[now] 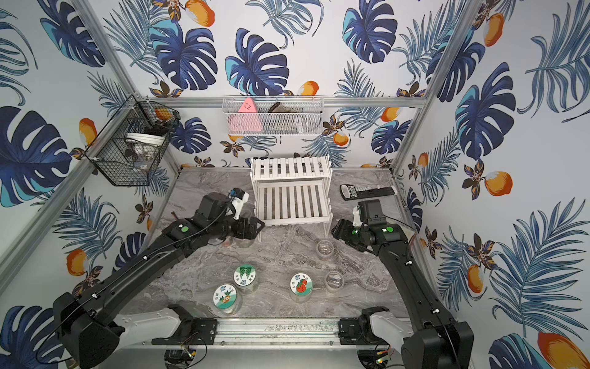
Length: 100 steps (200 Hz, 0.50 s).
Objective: Place the seed container on the shelf
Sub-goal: Adjust the shelf at the center of the board, then adjust the seed jar at the center of the board.
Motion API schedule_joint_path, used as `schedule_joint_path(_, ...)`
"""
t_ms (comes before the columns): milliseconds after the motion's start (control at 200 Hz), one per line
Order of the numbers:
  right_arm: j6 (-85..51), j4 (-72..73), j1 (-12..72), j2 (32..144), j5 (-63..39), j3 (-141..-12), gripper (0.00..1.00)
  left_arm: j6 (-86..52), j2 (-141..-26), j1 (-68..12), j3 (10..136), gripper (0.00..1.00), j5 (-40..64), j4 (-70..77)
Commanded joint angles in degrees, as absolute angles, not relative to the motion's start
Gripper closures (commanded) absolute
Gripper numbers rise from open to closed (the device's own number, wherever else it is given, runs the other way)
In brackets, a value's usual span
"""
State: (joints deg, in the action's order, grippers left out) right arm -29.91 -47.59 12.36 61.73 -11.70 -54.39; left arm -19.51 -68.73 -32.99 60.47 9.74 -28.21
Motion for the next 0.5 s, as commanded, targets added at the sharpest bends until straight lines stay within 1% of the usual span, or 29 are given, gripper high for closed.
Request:
schedule_joint_path(0,-37.3,-53.4,16.6,58.3,-2.9,-51.4,0.26,-19.4,-67.4,-38.0,57.7,0.06,11.3,-25.9)
schedule_joint_path(110,-38.2,-52.8,18.7,56.8,-3.0,-48.3,0.26,-19.8,-68.2,-43.7,56.2,0.05,8.8,-24.6)
schedule_joint_path(220,-37.8,-52.2,18.7,58.2,-8.0,-46.5,0.26,-19.6,-71.2,-47.7,57.0,0.05,4.4,-25.2)
schedule_joint_path(390,-38.8,-48.0,18.7,57.3,-9.7,-44.1,0.28,-21.8,-74.4,-49.5,57.5,0.04,0.0,-25.3)
schedule_joint_path(495,-36.8,-46.1,18.7,58.5,-11.1,-44.5,0.26,-23.3,-74.4,-49.7,58.0,0.02,-6.6,-27.6)
